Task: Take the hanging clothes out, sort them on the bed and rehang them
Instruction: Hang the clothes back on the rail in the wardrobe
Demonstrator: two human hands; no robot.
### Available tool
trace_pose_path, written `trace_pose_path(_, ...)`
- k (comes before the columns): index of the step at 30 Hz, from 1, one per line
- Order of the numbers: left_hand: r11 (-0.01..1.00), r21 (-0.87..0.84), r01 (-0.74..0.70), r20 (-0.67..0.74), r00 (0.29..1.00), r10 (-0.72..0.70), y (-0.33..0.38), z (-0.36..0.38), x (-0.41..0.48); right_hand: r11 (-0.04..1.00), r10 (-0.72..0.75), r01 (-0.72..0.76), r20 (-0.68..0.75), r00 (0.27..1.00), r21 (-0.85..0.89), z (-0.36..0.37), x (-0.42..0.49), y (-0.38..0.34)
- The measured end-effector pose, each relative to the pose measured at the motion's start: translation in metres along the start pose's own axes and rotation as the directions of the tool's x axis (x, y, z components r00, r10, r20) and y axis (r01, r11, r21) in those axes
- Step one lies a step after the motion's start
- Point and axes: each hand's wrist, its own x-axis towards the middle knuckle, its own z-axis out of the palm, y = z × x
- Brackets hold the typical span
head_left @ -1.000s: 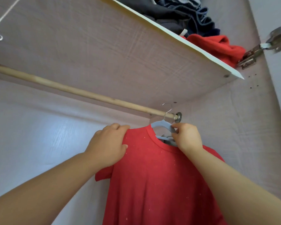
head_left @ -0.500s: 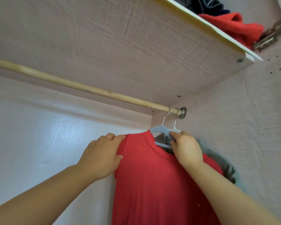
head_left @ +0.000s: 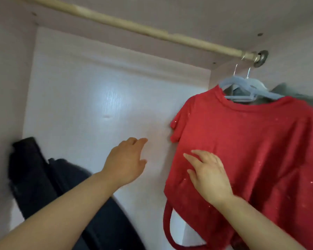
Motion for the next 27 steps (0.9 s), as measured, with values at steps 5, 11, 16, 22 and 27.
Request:
trace_pose_path(5, 0.982, 0.082, 0.169, 0.243, 0.952, -0.185, -0.048, 0.042, -0.111, 0.966, -0.089, -0.005, 0.353, 0.931, 0.258, 0.07, -0.087, -0.089)
trace_pose_path(11, 0.891, 0.161, 0.424, 0.451, 0.772, -0.448, -0.093, 0.067, -0.27, 0.89, -0.244, -0.041, 0.552, 0.797, 0.453, 0.112, -0.187, -0.195)
trace_pose_path(16, 0.743, 0.295, 0.601, 0.5, 0.566, -0.656, -0.101, 0.062, -0.379, 0.824, -0.456, 0.014, 0.648, 0.609, 0.567, 0.129, -0.254, -0.255)
trace_pose_path(22, 0.377, 0.44, 0.815, 0.367, 0.22, -0.904, -0.066, 0.036, -0.483, 0.625, -0.744, 0.108, 0.547, 0.384, 0.773, 0.128, -0.31, -0.314)
trace_pose_path(27, -0.031, 0.462, 0.886, 0.136, -0.105, -0.985, 0.0, -0.001, -0.567, 0.362, -0.929, 0.215, 0.332, 0.163, 0.907, 0.101, -0.355, -0.356)
